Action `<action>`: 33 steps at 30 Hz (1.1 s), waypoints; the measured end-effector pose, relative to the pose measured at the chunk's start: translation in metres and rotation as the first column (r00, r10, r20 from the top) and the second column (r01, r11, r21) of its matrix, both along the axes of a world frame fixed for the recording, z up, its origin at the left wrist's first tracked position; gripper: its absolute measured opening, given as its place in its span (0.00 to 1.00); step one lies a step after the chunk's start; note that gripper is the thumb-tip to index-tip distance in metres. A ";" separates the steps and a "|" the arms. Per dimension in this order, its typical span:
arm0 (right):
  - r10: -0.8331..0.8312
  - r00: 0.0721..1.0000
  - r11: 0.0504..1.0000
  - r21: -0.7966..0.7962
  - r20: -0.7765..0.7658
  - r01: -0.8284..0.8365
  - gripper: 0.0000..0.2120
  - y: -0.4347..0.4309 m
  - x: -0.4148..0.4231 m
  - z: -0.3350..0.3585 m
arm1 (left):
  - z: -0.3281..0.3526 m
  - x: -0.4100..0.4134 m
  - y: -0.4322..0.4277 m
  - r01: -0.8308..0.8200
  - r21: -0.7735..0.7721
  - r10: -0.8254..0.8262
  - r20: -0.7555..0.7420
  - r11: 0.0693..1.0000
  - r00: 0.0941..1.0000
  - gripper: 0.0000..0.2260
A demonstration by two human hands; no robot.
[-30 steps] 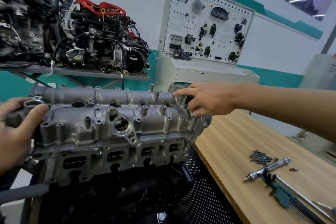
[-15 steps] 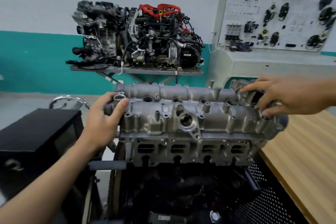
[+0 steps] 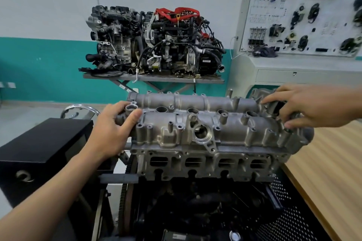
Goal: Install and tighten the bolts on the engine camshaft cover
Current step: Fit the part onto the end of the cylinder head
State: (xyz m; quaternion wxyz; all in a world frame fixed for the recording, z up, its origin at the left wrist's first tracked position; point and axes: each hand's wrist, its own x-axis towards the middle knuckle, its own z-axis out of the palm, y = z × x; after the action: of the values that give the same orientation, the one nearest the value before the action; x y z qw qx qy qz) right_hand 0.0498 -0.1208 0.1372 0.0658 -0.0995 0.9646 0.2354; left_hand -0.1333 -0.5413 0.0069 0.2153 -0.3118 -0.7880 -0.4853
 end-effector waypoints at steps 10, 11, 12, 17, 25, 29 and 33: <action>-0.132 0.987 0.989 -0.055 0.094 0.137 0.04 -0.036 0.013 0.013 | 0.094 0.085 0.058 0.183 -0.240 -0.233 -0.200 0.953 0.952 0.22; -0.142 0.986 0.987 -0.060 0.083 0.147 0.04 -0.036 0.016 0.015 | 0.101 0.099 0.087 0.244 -0.354 -0.329 -0.202 0.903 0.923 0.20; -0.139 0.988 0.988 -0.058 0.072 0.143 0.04 -0.037 0.015 0.015 | 0.104 0.109 0.113 0.284 -0.460 -0.403 -0.183 0.841 0.897 0.18; -0.087 0.996 0.995 -0.057 -0.012 0.087 0.08 -0.027 0.022 0.003 | 0.088 0.130 0.209 0.475 -0.479 -0.543 -0.004 0.738 0.840 0.15; -0.084 0.996 0.967 -0.242 -0.035 0.073 0.09 -0.014 0.030 -0.002 | 0.086 0.103 0.227 0.635 0.411 -0.710 0.623 0.654 0.328 0.27; -0.090 0.991 0.903 -0.429 -0.096 0.041 0.12 -0.006 0.035 -0.005 | 0.098 0.098 0.242 0.659 0.247 -0.588 0.724 0.710 0.362 0.27; -0.132 0.967 0.801 -0.598 -0.217 -0.025 0.10 0.001 0.040 -0.016 | 0.099 0.100 0.260 0.677 0.165 -0.550 0.731 0.717 0.403 0.21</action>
State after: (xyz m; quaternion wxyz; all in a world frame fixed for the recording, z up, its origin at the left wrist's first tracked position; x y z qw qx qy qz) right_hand 0.0896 -0.1199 0.1212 -0.0832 -0.0572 0.9924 -0.0710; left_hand -0.0337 -0.2814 0.1054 -0.3417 -0.3709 -0.6677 -0.5477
